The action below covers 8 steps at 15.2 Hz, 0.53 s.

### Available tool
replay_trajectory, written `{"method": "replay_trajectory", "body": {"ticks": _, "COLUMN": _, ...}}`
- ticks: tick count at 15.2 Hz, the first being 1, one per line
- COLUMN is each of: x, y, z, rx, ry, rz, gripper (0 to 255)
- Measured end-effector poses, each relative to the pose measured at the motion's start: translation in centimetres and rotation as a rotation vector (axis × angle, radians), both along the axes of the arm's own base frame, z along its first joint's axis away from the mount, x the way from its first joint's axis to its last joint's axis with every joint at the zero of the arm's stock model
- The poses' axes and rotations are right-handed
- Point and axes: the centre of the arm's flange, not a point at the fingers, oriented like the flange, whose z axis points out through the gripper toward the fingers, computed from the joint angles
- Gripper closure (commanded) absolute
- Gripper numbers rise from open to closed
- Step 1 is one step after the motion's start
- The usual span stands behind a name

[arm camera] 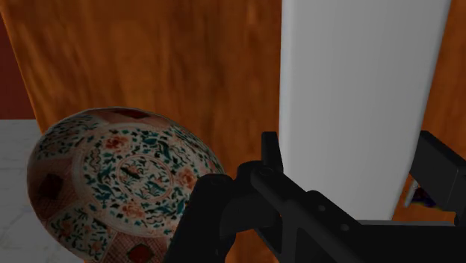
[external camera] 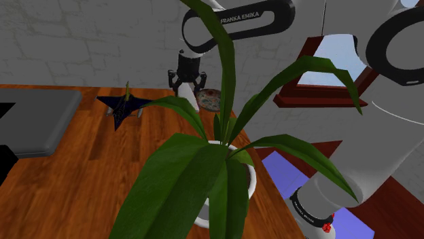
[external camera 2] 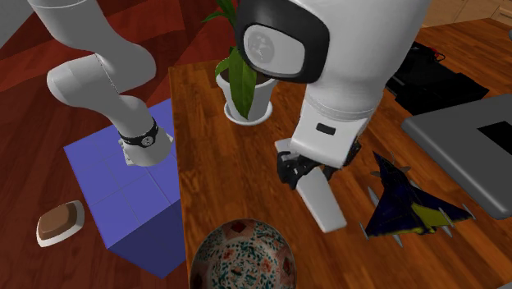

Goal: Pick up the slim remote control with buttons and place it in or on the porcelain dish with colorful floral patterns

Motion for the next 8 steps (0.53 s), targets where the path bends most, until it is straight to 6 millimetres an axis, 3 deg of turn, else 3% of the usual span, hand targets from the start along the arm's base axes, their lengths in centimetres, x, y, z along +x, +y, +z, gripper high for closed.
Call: {"method": "replay_trajectory", "body": {"ticks": 8, "x": 1.3, "y": -10.1, "z": 0.1, "rx": 0.0, "ry": 0.0, "rz": 0.0, "gripper": 255}}
